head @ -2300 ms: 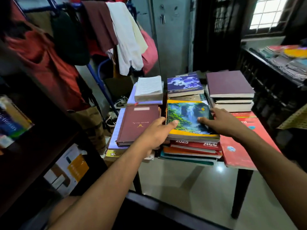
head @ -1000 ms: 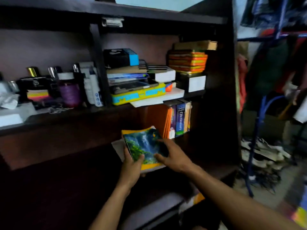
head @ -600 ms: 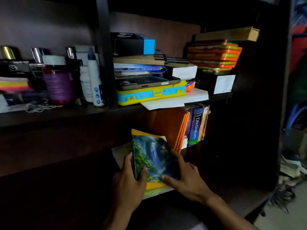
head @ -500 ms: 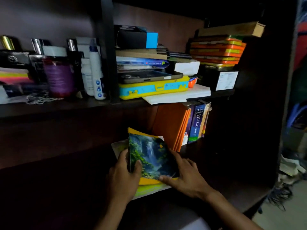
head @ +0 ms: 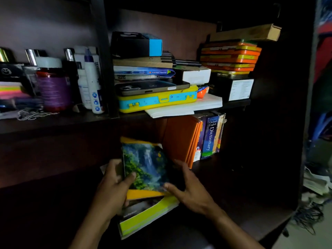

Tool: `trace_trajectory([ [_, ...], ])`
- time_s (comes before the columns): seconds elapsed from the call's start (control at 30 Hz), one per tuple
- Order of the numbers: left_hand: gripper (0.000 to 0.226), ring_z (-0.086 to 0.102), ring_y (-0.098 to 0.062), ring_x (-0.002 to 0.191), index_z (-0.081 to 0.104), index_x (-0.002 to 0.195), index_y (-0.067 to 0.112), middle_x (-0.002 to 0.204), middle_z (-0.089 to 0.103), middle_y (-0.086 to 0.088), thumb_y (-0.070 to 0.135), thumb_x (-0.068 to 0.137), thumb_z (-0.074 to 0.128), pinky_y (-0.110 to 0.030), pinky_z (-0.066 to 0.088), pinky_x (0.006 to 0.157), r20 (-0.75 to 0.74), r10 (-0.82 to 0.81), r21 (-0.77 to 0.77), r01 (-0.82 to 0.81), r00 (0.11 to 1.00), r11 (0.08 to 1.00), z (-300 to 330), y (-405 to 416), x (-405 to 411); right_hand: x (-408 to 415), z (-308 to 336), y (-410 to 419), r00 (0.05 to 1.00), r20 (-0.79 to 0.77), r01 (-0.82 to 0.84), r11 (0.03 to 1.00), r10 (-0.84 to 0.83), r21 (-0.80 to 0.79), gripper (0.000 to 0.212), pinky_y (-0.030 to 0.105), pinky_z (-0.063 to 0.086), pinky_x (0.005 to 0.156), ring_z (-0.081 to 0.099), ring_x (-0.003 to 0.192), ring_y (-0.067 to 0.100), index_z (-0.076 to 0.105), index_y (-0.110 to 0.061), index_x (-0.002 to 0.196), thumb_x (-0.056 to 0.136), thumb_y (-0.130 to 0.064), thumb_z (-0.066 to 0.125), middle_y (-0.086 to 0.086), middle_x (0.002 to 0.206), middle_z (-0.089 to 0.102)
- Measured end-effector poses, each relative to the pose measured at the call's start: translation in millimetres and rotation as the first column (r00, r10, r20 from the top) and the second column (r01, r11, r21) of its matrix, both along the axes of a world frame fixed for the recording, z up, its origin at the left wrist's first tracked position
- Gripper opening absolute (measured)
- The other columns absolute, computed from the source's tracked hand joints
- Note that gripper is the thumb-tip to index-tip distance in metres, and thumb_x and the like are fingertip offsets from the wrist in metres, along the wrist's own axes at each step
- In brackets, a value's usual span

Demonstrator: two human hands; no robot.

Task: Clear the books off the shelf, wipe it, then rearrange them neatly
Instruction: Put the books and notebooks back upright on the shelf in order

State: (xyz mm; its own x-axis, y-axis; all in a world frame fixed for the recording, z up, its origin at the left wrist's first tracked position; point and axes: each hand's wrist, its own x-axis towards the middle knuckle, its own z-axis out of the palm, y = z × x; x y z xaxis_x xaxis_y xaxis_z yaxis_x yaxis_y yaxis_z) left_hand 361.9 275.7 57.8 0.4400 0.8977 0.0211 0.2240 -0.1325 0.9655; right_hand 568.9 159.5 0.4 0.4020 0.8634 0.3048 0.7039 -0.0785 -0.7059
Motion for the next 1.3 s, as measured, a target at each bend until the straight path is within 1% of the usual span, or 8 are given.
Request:
trace_trajectory([
  [0.1, 0.051, 0.069, -0.028, 0.059, 0.028, 0.113, 0.052, 0.101, 0.070, -0.002, 0.028, 0.095, 0.068, -0.042, 0.057, 0.048, -0.048, 0.017, 0.278, -0.003, 0.999, 0.961, 10.1, -19.1, 29.2, -2.3, 0.7, -4.9, 0.996, 0.023, 0.082, 0.980, -0.088, 0.181, 0.076, 0.031, 0.040, 0.111, 0.043, 0.132, -0.005, 0.037, -0.037, 0.142, 0.082, -0.080, 0.054, -0.019, 0.139, 0.047],
  [0.23, 0.059, 0.066, -0.030, 0.105, 0.017, 0.139, 0.044, 0.118, 0.067, -0.002, 0.052, 0.096, 0.056, -0.034, 0.048, 0.075, -0.446, 0.018, 0.574, 0.271, 0.895, 0.773, -1.6, -50.9, 61.5, -6.3, 6.9, -12.0, 0.999, -0.014, 0.034, 0.979, -0.032, 0.202, 0.068, 0.024, 0.042, 0.107, 0.049, 0.131, -0.002, 0.034, -0.032, 0.149, 0.093, -0.065, 0.055, -0.017, 0.144, 0.051],
  [0.47, 0.092, 0.033, -0.020, 0.137, -0.004, 0.159, 0.041, 0.155, 0.037, 0.005, 0.066, 0.091, 0.053, -0.031, 0.027, 0.109, -0.688, -0.081, 0.580, 0.614, 0.721, 0.536, -27.9, -33.8, 68.1, -1.6, 5.3, -10.0, 0.991, -0.041, 0.132, 0.965, -0.126, 0.229, 0.043, 0.023, 0.052, 0.099, 0.058, 0.123, 0.001, 0.037, -0.025, 0.149, 0.107, -0.028, 0.046, -0.009, 0.140, 0.058],
  [0.6, 0.077, 0.036, -0.015, 0.128, 0.024, 0.153, 0.041, 0.145, 0.047, 0.015, 0.068, 0.089, 0.055, -0.030, 0.030, 0.106, -0.676, -0.098, 0.637, 0.646, 0.731, 0.421, -27.6, -27.8, 68.2, 2.2, 2.0, -8.9, 0.973, -0.074, 0.229, 0.945, -0.217, 0.233, 0.032, 0.026, 0.057, 0.093, 0.058, 0.122, 0.006, 0.049, -0.019, 0.135, 0.104, -0.020, 0.053, -0.007, 0.133, 0.058],
  [0.8, 0.067, 0.037, -0.015, 0.130, 0.039, 0.148, 0.036, 0.143, 0.049, 0.013, 0.065, 0.090, 0.056, -0.033, 0.040, 0.103, -0.681, -0.113, 0.651, 0.668, 0.724, 0.361, -34.2, -19.3, 68.2, 14.0, -7.3, -4.0, 0.912, 0.045, 0.378, 0.880, -0.407, 0.286, 0.013, 0.020, 0.050, 0.067, 0.058, 0.083, 0.005, 0.056, -0.021, 0.094, 0.095, -0.020, 0.068, -0.006, 0.093, 0.059],
  [1.0, 0.054, 0.040, -0.014, 0.125, 0.053, 0.135, 0.033, 0.131, 0.056, 0.013, 0.066, 0.092, 0.053, -0.032, 0.041, 0.091, -0.666, -0.096, 0.663, 0.646, 0.740, 0.377, -31.1, -15.8, 67.1, 20.6, -0.3, 12.6, 0.859, 0.095, 0.465, 0.843, -0.503, 0.270, 0.011, 0.033, 0.059, 0.069, 0.063, 0.083, 0.007, 0.058, -0.023, 0.103, 0.097, -0.029, 0.064, -0.007, 0.095, 0.062],
  [1.17, 0.048, 0.041, -0.012, 0.120, 0.065, 0.121, 0.030, 0.122, 0.061, 0.013, 0.067, 0.092, 0.055, -0.032, 0.044, 0.087, -0.683, -0.124, 0.622, 0.663, 0.719, 0.417, -33.0, -11.5, 69.2, 25.7, 0.9, 30.8, 0.865, -0.057, 0.494, 0.827, -0.498, 0.269, 0.051, 0.042, 0.063, 0.081, 0.066, 0.109, 0.020, 0.037, -0.032, 0.130, 0.092, -0.031, 0.070, 0.003, 0.124, 0.062],
  [1.3, 0.049, 0.042, -0.012, 0.120, 0.064, 0.121, 0.029, 0.123, 0.060, 0.012, 0.067, 0.092, 0.054, -0.032, 0.043, 0.087, -0.686, -0.133, 0.615, 0.668, 0.715, 0.420, -32.6, -10.3, 69.6, 25.6, 0.0, 29.6, 0.882, 0.009, 0.458, 0.861, -0.471, 0.220, 0.047, 0.017, 0.054, 0.063, 0.065, 0.088, 0.004, 0.038, -0.033, 0.114, 0.088, -0.028, 0.077, -0.008, 0.098, 0.061],
])
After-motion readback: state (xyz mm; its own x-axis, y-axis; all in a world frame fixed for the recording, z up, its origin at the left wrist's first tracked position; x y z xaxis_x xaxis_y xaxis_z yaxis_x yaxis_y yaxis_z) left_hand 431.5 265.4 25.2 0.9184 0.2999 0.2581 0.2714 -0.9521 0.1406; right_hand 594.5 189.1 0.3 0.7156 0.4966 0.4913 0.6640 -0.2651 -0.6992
